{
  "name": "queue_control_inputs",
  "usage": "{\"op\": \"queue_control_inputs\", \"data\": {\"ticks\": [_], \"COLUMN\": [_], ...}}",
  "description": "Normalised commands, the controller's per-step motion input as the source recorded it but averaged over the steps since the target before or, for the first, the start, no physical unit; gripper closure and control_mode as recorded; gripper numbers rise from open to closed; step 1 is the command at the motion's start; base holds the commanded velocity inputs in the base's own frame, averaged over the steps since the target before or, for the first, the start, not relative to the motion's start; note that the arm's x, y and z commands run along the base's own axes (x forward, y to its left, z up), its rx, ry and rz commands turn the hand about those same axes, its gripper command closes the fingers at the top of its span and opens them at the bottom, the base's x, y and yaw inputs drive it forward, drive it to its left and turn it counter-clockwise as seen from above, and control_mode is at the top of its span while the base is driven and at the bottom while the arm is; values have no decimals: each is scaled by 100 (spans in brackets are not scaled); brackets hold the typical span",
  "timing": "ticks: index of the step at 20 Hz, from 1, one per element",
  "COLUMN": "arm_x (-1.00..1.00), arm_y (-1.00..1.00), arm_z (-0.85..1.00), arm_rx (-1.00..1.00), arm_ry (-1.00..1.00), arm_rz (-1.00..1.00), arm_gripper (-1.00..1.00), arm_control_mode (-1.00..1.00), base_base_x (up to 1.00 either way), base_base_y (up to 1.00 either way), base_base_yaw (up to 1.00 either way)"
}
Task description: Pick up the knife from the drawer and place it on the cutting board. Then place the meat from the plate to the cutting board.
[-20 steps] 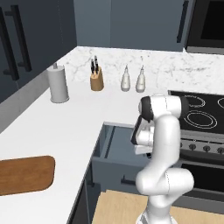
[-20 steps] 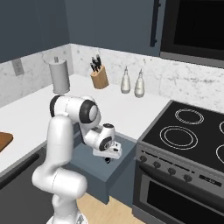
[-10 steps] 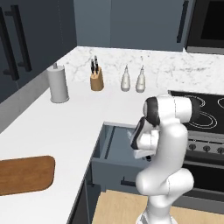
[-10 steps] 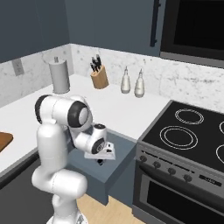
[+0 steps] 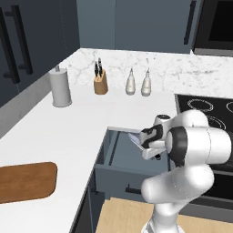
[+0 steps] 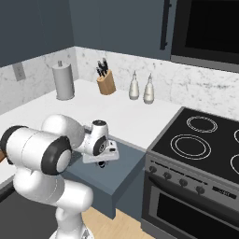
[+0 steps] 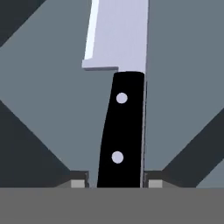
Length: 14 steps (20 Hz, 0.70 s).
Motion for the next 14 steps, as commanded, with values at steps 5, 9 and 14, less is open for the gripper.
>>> {"op": "queue_control_inputs", "data": {"ticks": [5,9,14], "arm_x": [-45,-79,-71], "arm_y": [10,20,6], "arm_z": [90,59,85], "arm_rx": [0,0,0], "arm_ry": [6,1,-1], "arm_rz": [20,26,25], "arm_gripper": [100,100,100], "arm_control_mode": [-100,-100,-100], "base_base_x": [0,0,0], "base_base_y": [0,0,0], "base_base_yaw": [0,0,0]}}
